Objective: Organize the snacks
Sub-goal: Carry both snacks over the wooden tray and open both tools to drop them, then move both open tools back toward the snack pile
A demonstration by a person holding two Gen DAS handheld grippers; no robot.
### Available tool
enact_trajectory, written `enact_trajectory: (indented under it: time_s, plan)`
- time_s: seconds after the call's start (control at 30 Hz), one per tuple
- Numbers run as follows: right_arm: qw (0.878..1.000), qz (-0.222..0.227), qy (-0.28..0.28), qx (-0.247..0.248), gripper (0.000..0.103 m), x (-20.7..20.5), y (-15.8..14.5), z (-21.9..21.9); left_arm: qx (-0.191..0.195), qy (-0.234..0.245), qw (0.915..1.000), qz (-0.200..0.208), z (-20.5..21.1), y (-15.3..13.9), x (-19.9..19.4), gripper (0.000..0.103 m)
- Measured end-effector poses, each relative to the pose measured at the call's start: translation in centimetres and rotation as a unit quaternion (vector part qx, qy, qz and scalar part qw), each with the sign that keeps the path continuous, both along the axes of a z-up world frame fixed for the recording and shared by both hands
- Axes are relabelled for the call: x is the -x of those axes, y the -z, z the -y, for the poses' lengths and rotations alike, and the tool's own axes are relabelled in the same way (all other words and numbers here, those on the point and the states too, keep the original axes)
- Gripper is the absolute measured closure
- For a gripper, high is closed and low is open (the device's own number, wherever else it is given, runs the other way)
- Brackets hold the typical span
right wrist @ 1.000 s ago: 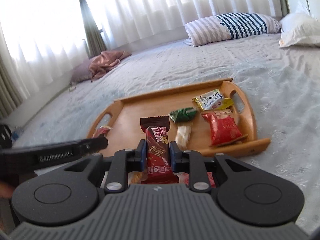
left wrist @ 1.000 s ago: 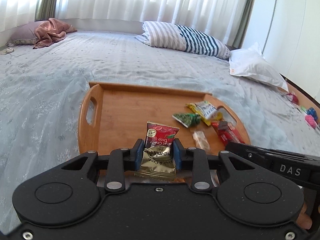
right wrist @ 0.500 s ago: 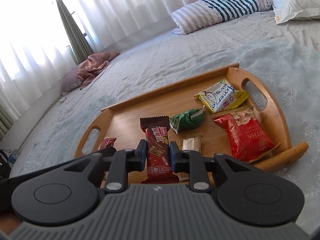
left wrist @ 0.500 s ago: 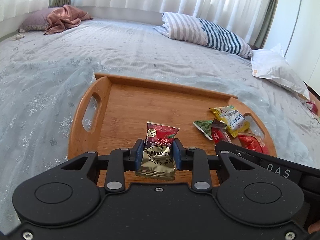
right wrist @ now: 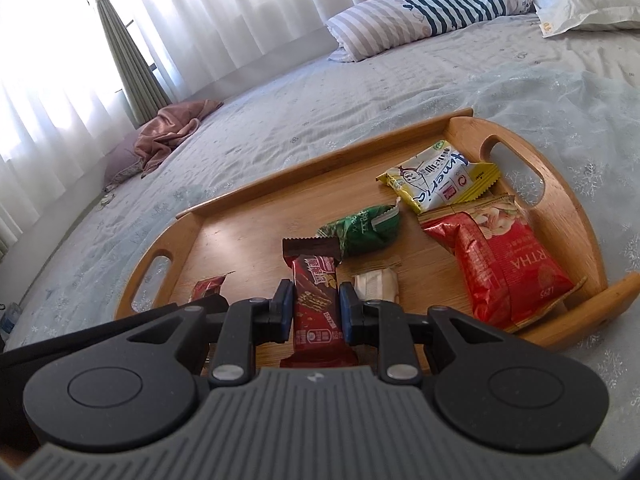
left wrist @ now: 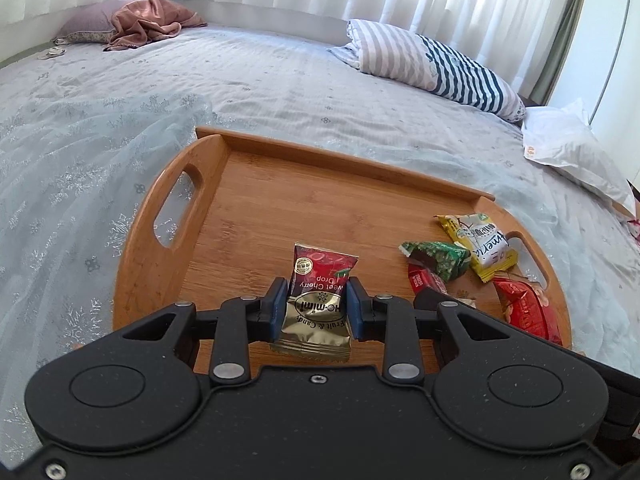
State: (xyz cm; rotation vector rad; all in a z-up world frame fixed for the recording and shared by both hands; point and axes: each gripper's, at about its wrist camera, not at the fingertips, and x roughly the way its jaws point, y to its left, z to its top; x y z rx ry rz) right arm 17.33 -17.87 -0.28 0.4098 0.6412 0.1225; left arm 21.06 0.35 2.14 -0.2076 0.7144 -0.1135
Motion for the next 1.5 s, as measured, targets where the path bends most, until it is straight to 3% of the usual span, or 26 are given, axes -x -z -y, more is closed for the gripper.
enact_trajectory:
  time_s: [0.47,0.93,1.1,1.5]
  plan:
    - [1.0,0.002,0.003,-0.002,0.073,0.3,0.2,0.0,0.0,-0.01,1.0,-0.002,0.2,0.5,-0.3,0.071]
    - [1.0,0.017,0.0,0.004,0.065,1.2,-0.5,0.2,-0.039,-0.018,0.999,0.013,-0.7,-0.2,1.1,0.037]
    - [0.999,0.03,-0.007,0.021,0.045,2.2,-1.1,0.1,-0.053,-0.017,0.9983,0.017,-1.0,-0.5,2.2,0.031]
    - [0.994,0.067,-0.03,0.079,0.031,6.0,-2.5,-0.3,-0.058,0.006,0.9979,0.027,-2.0,-1.2,6.2,0.021]
